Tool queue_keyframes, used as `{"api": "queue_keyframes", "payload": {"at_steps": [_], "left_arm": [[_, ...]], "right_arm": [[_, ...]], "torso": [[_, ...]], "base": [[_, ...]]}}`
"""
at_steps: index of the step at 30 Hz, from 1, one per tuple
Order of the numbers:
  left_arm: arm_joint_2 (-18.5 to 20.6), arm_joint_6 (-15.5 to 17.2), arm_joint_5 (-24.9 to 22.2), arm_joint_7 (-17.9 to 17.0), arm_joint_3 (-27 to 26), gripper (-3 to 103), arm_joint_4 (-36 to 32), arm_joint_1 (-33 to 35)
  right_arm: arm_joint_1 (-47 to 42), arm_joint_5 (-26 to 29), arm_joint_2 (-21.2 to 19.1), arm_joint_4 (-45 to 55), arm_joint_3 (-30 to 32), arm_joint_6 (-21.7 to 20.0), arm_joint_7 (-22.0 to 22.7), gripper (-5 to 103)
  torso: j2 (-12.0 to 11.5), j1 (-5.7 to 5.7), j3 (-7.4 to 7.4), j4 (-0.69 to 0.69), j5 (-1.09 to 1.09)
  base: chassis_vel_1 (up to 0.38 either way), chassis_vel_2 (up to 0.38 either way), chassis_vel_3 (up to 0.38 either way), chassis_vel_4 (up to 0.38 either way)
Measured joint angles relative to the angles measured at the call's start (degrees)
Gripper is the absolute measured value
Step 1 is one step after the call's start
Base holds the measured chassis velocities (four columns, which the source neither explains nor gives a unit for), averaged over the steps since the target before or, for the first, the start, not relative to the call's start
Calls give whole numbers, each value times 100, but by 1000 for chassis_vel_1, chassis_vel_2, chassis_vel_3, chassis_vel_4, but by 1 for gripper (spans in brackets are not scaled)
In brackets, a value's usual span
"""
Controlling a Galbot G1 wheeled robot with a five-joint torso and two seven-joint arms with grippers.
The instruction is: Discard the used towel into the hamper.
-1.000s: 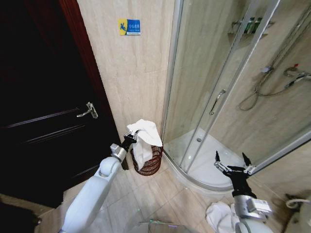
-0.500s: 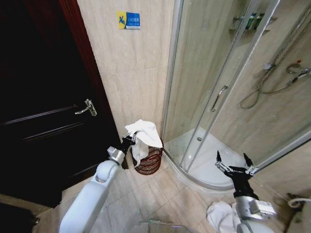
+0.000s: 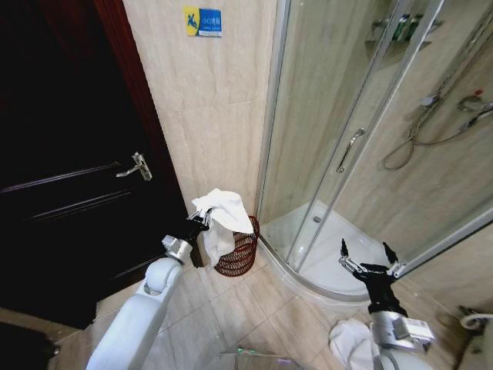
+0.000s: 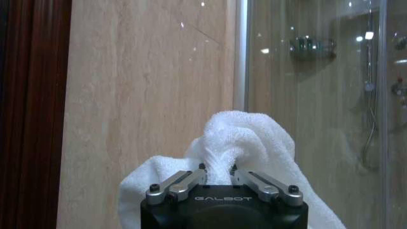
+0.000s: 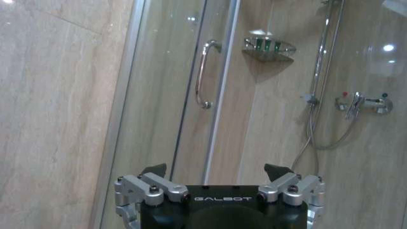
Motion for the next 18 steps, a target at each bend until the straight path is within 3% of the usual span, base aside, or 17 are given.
{"api": "queue_keyframes", "payload": {"at_steps": [13,18], "left_arm": [[-162,13,-41,-35,-166,7,-312,125],[-28,91,-255,-45,-162,7,-498,235]], "right_arm": [[60,71,0,-1,61,-126,-74,100],[116,335,0,63,193,-479,-196,100]], "torso": [[-390,-178,-214,0,0],[-550,-252,-300,0,0]], "base": [[0,0,0,0],[0,0,0,0]]}}
